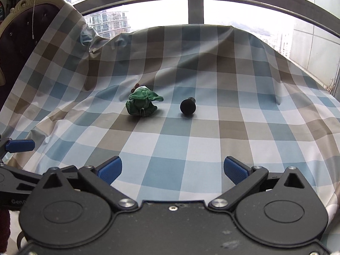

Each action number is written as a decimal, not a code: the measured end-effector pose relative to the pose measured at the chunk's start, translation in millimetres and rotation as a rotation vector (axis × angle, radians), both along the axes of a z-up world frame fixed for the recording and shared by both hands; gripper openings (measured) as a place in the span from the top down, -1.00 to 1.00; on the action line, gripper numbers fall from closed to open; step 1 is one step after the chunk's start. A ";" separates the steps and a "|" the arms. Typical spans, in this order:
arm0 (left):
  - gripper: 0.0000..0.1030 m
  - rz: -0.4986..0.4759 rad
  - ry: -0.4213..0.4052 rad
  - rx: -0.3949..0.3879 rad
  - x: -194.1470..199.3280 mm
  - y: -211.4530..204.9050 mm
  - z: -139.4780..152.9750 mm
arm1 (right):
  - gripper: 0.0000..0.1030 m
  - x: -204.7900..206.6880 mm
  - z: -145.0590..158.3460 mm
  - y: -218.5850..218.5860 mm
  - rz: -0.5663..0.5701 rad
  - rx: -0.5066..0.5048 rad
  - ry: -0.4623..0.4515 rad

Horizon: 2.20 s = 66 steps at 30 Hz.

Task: Organize soft objects
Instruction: 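Move both tools back from the basket toward the green frog toy, then lower the left tool onto the green plush frog toy and close it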

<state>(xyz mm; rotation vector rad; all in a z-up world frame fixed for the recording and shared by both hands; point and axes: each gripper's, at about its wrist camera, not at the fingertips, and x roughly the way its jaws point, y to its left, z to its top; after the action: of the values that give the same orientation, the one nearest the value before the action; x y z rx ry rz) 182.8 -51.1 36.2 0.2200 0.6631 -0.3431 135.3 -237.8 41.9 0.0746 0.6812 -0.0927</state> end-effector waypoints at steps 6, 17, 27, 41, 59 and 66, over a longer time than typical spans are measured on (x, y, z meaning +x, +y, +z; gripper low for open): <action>-0.94 0.007 -0.045 0.003 34.1 -12.5 -14.6 | -0.99 39.1 -19.9 -14.1 -0.038 -0.011 0.016; -0.94 0.039 -0.074 0.022 96.9 -31.6 -47.8 | -0.99 107.3 -57.7 -32.2 -0.111 -0.004 0.035; -0.94 0.049 -0.109 0.068 130.9 -46.0 -59.6 | -0.99 155.4 -80.3 -32.5 -0.110 -0.109 -0.042; -0.94 -0.191 -0.219 0.184 164.5 -80.7 -68.6 | -0.99 168.6 -96.6 -52.6 -0.140 0.025 -0.018; -0.48 -0.227 -0.148 0.083 200.3 -99.0 -66.3 | -1.00 169.3 -98.1 -53.8 -0.136 0.037 -0.009; -0.15 -0.042 -0.027 -0.073 180.5 -69.0 -54.6 | -1.00 169.5 -97.9 -53.5 -0.136 0.036 -0.007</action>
<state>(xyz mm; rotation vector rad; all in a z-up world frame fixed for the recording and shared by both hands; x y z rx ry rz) 363.3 -120.1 -18.4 0.1686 0.6183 -0.4034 304.8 -291.2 -56.1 0.1559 0.6701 -0.2110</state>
